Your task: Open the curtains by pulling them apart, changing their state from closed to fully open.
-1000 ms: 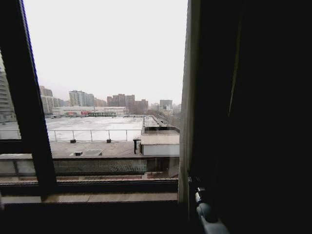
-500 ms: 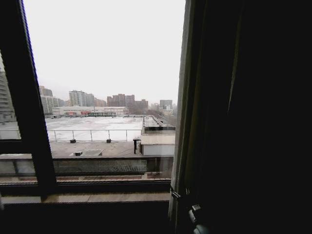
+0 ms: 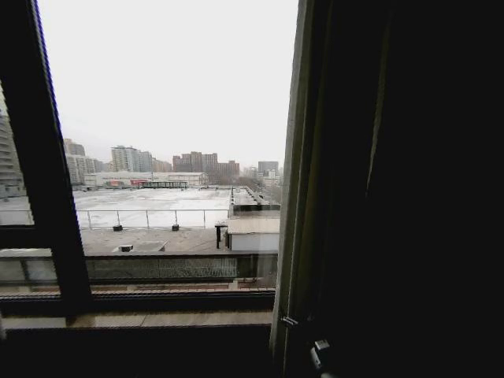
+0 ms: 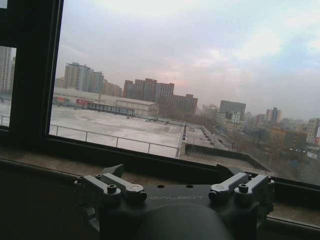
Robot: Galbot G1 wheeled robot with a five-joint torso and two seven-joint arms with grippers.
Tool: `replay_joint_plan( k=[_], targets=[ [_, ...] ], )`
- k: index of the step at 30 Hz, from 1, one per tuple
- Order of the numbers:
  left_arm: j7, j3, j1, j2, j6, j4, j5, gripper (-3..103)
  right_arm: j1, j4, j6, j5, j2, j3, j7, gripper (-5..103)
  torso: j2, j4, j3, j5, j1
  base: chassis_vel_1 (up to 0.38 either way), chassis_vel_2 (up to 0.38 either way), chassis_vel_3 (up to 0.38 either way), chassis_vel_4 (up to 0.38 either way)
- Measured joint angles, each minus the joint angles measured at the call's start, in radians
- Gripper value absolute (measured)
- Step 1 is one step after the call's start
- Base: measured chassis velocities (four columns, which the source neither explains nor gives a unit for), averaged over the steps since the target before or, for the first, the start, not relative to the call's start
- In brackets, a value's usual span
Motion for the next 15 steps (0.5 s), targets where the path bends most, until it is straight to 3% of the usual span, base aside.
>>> replay_joint_plan(
  k=[6, 8, 15],
  targets=[
    [-0.022, -0.012, -0.02, 0.018, 0.037, -0.06, -0.029, 100, -0.003, -0.004, 0.004, -0.01, 0.0, 0.005, 0.008, 100, 0.0, -0.0001, 0.0, 0.0002, 0.0, 0.0, 0.0, 0.0, 0.0],
    [-0.045, -0.018, -0.036, 0.03, 0.094, -0.106, -0.044, 100, -0.006, -0.002, 0.008, -0.033, 0.0, 0.019, 0.01, 100, 0.0, -0.0001, 0.0, 0.0, 0.0, 0.0, 0.0, 0.0, 0.0],
    [-0.088, -0.027, -0.044, 0.041, 0.171, -0.141, -0.029, 100, -0.005, 0.002, 0.019, -0.093, 0.0, 0.043, 0.01, 100, 0.0, 0.0, 0.0, 0.0, 0.0, 0.0, 0.0, 0.0, 0.0]
  ],
)
